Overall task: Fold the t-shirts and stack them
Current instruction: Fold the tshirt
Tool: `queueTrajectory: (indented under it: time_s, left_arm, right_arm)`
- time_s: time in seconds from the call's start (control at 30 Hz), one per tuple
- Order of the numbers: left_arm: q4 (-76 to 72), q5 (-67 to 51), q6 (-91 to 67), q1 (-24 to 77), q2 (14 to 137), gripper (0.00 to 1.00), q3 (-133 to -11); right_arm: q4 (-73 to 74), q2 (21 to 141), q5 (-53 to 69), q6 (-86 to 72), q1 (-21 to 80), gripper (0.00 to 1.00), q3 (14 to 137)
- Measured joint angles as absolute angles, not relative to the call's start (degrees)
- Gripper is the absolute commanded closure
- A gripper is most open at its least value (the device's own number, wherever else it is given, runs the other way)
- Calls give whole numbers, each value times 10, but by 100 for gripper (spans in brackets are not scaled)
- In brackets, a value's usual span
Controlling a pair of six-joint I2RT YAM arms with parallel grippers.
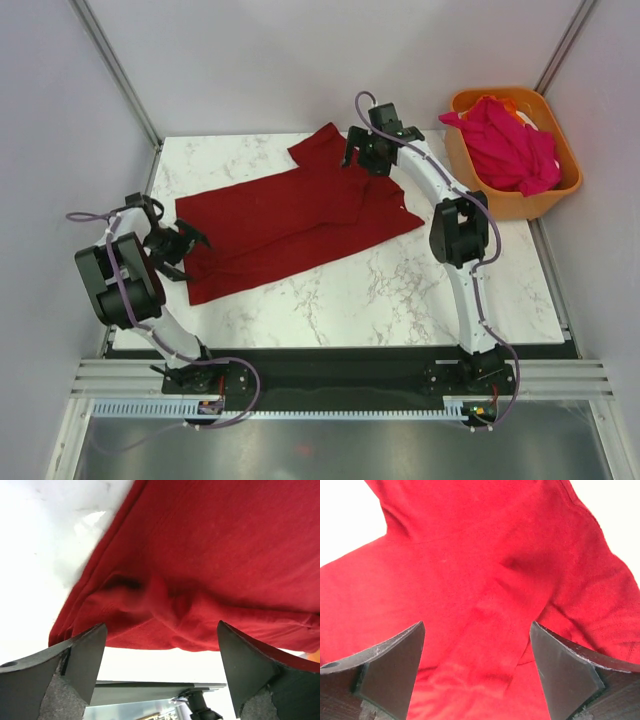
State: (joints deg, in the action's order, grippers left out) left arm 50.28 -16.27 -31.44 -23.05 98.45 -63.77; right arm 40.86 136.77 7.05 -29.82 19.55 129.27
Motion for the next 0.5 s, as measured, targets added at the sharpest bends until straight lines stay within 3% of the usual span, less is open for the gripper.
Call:
queueTrajectory:
  time_s: [0.2, 0.5]
  left_arm:
    - [511, -147, -316, -235, 949, 0, -670]
    - [515, -87, -316, -229, 804, 0, -681]
  right_arm:
    - [379, 1366, 63, -298, 196, 6, 1211]
    - [303, 1178, 55, -309, 216, 12, 962]
